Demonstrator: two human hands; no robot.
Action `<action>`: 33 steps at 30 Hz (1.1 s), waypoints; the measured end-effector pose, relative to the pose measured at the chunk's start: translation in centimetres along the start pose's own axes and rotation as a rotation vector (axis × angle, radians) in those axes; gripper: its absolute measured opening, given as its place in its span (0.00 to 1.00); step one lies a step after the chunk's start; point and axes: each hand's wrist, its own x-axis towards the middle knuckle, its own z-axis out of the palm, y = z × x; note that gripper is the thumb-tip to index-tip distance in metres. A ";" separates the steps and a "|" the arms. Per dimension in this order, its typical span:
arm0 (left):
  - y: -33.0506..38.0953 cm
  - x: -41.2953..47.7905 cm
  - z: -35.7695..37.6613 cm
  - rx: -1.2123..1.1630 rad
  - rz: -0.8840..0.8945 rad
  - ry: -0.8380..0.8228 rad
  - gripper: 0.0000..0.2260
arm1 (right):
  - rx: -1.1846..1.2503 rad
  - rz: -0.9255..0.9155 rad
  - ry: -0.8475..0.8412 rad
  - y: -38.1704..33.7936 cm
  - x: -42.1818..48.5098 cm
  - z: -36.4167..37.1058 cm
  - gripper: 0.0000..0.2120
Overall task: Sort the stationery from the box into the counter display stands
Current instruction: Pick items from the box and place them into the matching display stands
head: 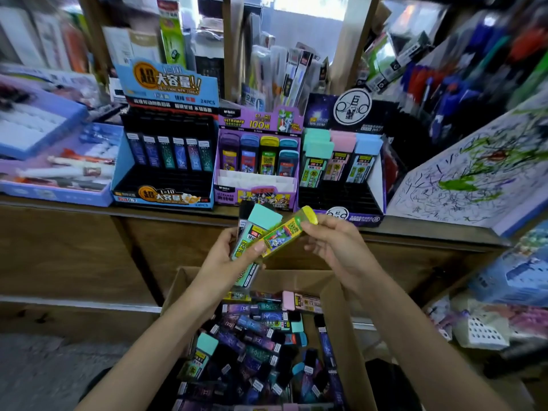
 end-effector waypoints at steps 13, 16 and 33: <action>4.4 1.7 -4.2 -0.069 0.064 0.144 0.17 | -0.680 -0.605 0.156 -12.2 8.8 3.4 0.10; 4.7 1.8 -4.7 -0.051 0.074 0.153 0.18 | -0.821 -0.604 0.147 -11.8 10.1 4.0 0.08; 5.5 2.8 -4.3 -0.047 0.091 0.154 0.17 | -1.380 -0.906 0.160 -7.5 12.2 4.3 0.14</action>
